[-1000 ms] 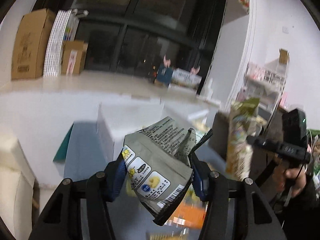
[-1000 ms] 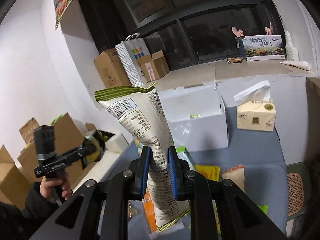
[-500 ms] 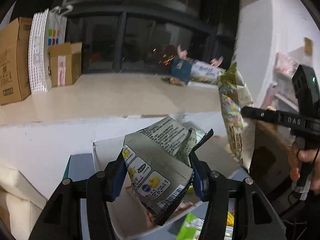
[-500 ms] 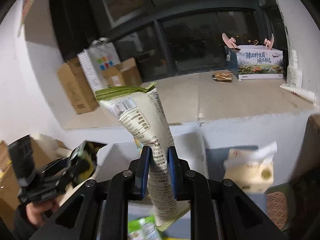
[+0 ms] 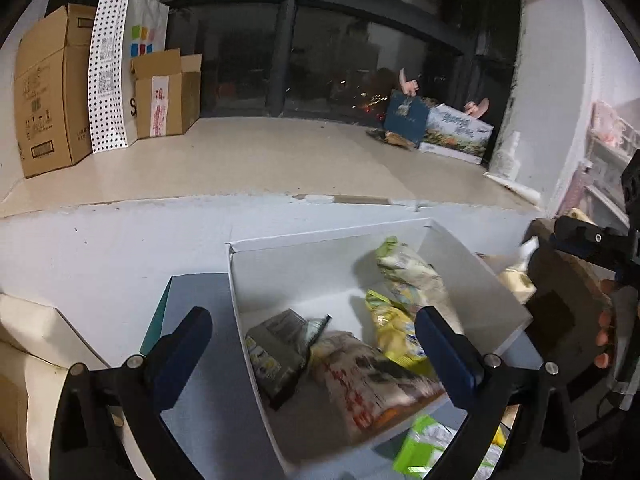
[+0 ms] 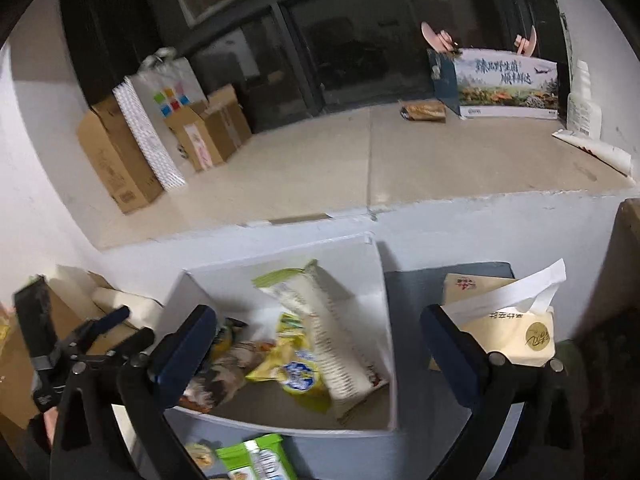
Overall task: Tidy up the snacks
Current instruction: 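Release both packets into the white box and withdraw both tools, then grasp the yellow cookie pack with the left tool while the right tool grasps the green stick pack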
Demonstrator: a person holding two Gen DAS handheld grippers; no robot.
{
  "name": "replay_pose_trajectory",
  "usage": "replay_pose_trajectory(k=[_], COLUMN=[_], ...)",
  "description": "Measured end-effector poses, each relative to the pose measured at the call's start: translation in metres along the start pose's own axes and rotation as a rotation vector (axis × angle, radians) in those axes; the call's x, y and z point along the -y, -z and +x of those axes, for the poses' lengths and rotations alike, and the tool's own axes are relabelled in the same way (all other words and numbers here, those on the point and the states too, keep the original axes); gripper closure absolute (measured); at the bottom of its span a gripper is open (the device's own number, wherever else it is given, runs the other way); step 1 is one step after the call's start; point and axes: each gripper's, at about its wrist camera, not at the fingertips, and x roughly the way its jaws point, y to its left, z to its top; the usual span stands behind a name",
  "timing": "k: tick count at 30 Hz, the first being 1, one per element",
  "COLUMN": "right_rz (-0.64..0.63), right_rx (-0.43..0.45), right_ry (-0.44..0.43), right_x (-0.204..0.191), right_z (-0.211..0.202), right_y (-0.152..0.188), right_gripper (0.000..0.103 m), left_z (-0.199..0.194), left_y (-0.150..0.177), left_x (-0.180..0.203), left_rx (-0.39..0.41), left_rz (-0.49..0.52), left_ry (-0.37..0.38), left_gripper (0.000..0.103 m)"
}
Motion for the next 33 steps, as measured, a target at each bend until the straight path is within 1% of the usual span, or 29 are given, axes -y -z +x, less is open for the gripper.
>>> replay_pose_trajectory(k=[2, 4, 6, 8, 9, 11, 13, 15, 16, 19, 21, 23, 25, 29, 31, 33], right_rz=[-0.023, -0.039, -0.05, -0.083, -0.103, -0.132, -0.156, -0.175, -0.184, -0.188, -0.192, -0.203, -0.207, -0.208, -0.211, -0.22], right_rx=[0.032, 0.057, 0.121, 0.162, 0.178, 0.228, 0.241, 0.252, 0.247, 0.222, 0.238, 0.253, 0.257, 0.259, 0.246, 0.236], right_ry=[-0.027, -0.057, -0.124, -0.179, -0.194, -0.229, -0.246, -0.235, -0.229, -0.205, -0.186, -0.155, -0.147, -0.13, -0.128, -0.122], right_x=[-0.009, -0.018, -0.029, -0.039, -0.044, -0.055, -0.061, -0.066, -0.067, -0.069, -0.07, -0.071, -0.07, -0.068, -0.069, -0.071], right_z=[-0.019, -0.04, -0.073, -0.098, -0.11, -0.137, -0.155, -0.169, -0.176, -0.187, -0.198, -0.206, -0.211, -0.215, -0.214, -0.212], right_y=[0.007, 0.012, 0.028, 0.043, 0.051, 0.077, 0.1, 0.127, 0.144, 0.173, 0.19, 0.197, 0.201, 0.204, 0.208, 0.21], right_gripper=[0.0, 0.0, 0.0, 0.0, 0.0, 0.0, 0.0, 0.0, 0.0, 0.0, 0.0, 0.0, 0.0, 0.0, 0.0, 0.0], left_z=[-0.023, -0.053, -0.079, -0.103, -0.115, -0.135, -0.146, -0.156, -0.158, -0.161, -0.162, -0.158, -0.154, -0.139, -0.126, -0.118], left_y=[0.007, 0.018, 0.03, 0.046, 0.058, 0.083, 0.108, 0.135, 0.149, 0.183, 0.207, 0.223, 0.234, 0.247, 0.255, 0.261], left_x=[0.007, 0.012, 0.016, 0.019, 0.022, 0.026, 0.032, 0.037, 0.04, 0.048, 0.057, 0.068, 0.078, 0.084, 0.085, 0.084], left_rx=[0.015, 0.047, 0.07, 0.078, 0.078, 0.067, 0.025, -0.003, -0.032, -0.09, -0.134, -0.173, -0.194, -0.242, -0.286, -0.312], left_rz=[0.032, 0.054, 0.069, 0.074, 0.083, 0.09, 0.116, 0.124, 0.127, 0.104, 0.098, 0.116, 0.134, 0.14, 0.139, 0.136], left_ry=[0.01, 0.022, 0.048, 0.055, 0.071, 0.082, 0.097, 0.075, 0.074, 0.077, 0.082, 0.077, 0.069, 0.055, 0.036, 0.039], left_gripper=[0.0, 0.0, 0.0, 0.0, 0.0, 0.0, 0.0, 0.0, 0.0, 0.0, 0.0, 0.0, 0.0, 0.0, 0.0, 0.0])
